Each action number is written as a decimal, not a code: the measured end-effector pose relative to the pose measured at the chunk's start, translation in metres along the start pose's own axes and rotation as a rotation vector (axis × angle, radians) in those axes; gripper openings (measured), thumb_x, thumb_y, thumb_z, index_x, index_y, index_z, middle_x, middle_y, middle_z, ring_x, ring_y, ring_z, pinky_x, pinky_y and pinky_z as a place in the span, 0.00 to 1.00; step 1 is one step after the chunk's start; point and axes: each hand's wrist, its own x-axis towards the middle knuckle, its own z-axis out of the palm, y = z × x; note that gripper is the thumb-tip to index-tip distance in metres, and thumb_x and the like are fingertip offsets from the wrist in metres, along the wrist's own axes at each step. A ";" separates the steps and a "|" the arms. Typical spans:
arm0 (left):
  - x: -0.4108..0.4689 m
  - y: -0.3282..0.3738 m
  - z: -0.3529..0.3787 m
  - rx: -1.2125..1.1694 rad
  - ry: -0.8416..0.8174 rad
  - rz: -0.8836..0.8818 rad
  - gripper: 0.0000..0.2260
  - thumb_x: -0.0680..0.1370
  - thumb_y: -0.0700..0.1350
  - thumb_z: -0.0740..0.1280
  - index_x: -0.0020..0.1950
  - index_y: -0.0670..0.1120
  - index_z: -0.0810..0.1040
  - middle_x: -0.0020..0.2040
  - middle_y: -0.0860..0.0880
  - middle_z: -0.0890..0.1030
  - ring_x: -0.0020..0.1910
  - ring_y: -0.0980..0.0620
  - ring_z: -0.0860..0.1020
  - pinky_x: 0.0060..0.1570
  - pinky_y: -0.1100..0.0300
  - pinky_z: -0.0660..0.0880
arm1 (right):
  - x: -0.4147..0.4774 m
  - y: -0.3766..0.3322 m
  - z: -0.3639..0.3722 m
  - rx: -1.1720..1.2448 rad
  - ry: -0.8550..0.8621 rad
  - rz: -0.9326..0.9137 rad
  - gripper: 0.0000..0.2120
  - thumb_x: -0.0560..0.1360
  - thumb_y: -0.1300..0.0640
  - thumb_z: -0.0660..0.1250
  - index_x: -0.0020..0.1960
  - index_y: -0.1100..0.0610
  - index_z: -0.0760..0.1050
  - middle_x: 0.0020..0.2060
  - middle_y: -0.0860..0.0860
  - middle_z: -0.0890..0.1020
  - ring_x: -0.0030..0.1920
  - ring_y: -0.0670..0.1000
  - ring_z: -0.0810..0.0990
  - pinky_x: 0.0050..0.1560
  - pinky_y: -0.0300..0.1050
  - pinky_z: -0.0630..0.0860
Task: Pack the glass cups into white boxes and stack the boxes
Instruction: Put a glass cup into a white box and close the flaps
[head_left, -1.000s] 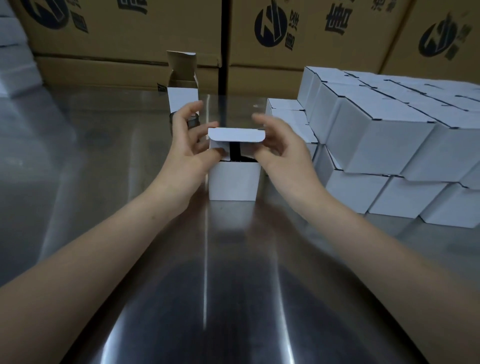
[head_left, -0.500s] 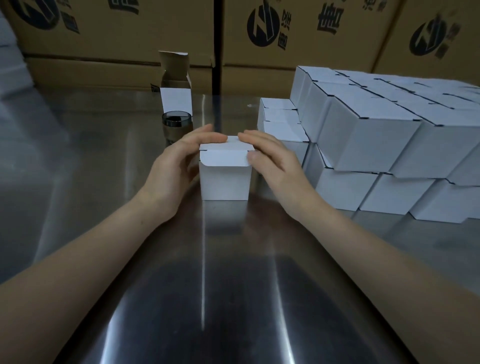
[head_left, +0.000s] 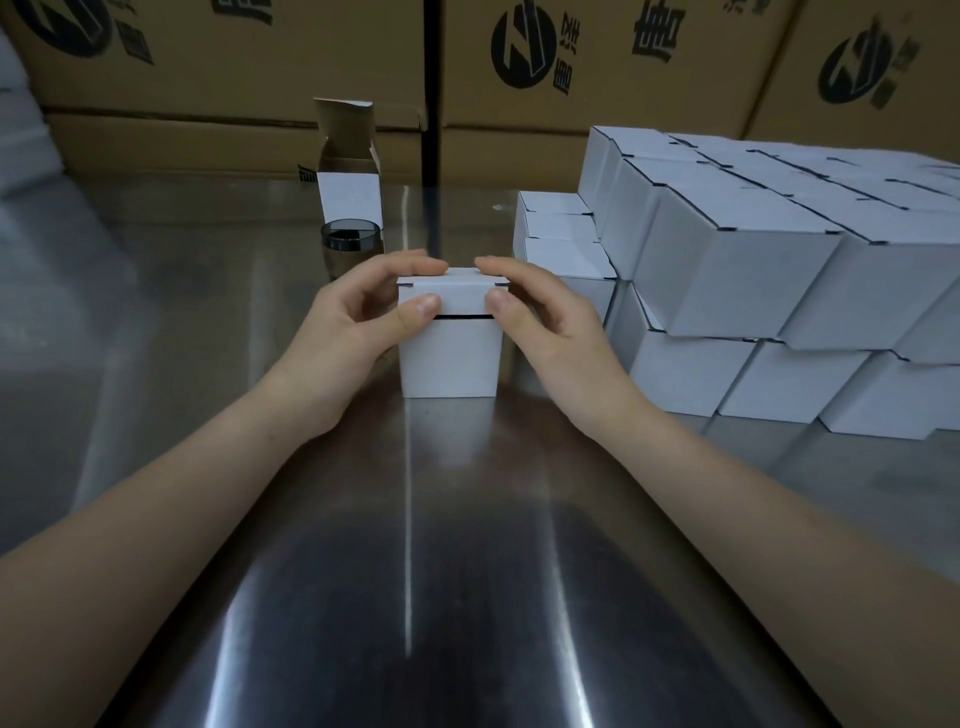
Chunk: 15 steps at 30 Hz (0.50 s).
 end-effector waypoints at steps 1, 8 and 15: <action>0.000 0.000 0.000 -0.001 -0.004 -0.001 0.11 0.72 0.46 0.70 0.54 0.52 0.81 0.56 0.59 0.81 0.57 0.56 0.80 0.51 0.62 0.78 | 0.000 0.000 0.000 0.001 -0.001 0.001 0.15 0.77 0.48 0.62 0.62 0.45 0.75 0.64 0.48 0.77 0.66 0.47 0.72 0.68 0.50 0.70; -0.002 0.005 0.001 0.030 0.002 -0.035 0.12 0.71 0.45 0.69 0.53 0.52 0.82 0.68 0.53 0.74 0.63 0.56 0.77 0.59 0.59 0.76 | 0.000 0.002 -0.002 0.014 -0.017 -0.007 0.12 0.78 0.55 0.64 0.61 0.48 0.76 0.65 0.48 0.75 0.68 0.47 0.71 0.69 0.45 0.69; -0.004 0.009 0.004 0.095 0.004 -0.059 0.08 0.73 0.46 0.70 0.50 0.55 0.83 0.69 0.56 0.72 0.66 0.61 0.73 0.65 0.57 0.71 | 0.001 0.000 -0.001 0.029 -0.023 0.020 0.11 0.77 0.53 0.62 0.58 0.50 0.77 0.65 0.46 0.74 0.67 0.44 0.71 0.65 0.38 0.69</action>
